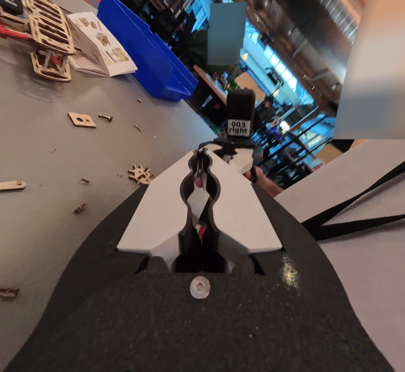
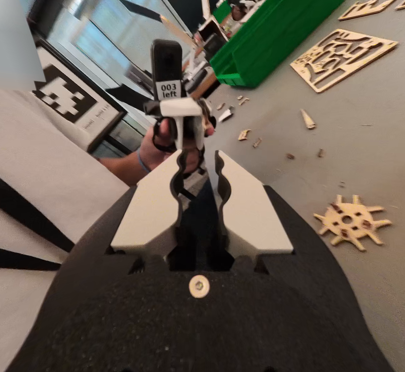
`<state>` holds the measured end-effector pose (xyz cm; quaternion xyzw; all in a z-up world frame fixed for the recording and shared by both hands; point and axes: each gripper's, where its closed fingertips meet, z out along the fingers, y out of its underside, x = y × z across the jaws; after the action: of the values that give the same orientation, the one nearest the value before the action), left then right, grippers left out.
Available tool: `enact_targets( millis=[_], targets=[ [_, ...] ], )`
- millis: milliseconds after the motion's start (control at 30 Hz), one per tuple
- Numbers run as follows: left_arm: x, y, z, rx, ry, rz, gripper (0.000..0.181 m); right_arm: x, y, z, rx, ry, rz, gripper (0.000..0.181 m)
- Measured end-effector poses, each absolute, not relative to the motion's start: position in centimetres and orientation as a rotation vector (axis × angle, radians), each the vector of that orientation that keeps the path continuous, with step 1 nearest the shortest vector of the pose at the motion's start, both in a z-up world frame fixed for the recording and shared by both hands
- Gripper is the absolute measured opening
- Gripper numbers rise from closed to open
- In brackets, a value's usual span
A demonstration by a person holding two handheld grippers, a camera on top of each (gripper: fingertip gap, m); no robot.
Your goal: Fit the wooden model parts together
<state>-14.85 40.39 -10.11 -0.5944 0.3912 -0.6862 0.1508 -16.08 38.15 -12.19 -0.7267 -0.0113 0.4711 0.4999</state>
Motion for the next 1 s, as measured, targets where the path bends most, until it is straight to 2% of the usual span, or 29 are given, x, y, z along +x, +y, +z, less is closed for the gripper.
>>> enact_targets(
  millis=[200, 300, 467, 600, 733, 867, 1000],
  targets=[
    [-15.0, 38.1, -10.8, -1.704, 1.263, -1.977, 0.001, -16.6, 38.5, -12.9, -1.8, -0.108, 1.001, 0.018],
    [-15.1, 37.7, -11.2, -1.72, 1.294, -1.971, 0.001, -16.7, 38.1, -12.8, -1.813, -0.132, 1.021, 0.002],
    [-15.7, 37.2, -13.1, -1.755, 1.464, -1.871, 0.002, -16.3, 37.2, -14.2, -1.913, -0.213, 1.006, 0.002],
    [-17.0, 38.6, -14.8, -1.698, 1.627, -1.607, 0.0, -13.5, 37.4, -15.7, -1.991, -0.124, 0.96, 0.002],
    [-18.1, 42.3, -16.3, -1.637, 1.728, -1.226, 0.0, -8.7, 37.7, -18.6, -2.18, -0.136, 0.66, 0.003],
    [-19.7, 46.0, -18.0, -1.604, 1.792, -0.931, 0.017, -4.3, 35.2, -22.6, -2.452, -0.159, 0.472, 0.003],
    [-21.6, 48.3, -19.9, -1.68, 1.826, -0.831, 0.034, -4.0, 33.9, -22.2, -2.394, -0.144, 0.507, 0.003]
  ],
)
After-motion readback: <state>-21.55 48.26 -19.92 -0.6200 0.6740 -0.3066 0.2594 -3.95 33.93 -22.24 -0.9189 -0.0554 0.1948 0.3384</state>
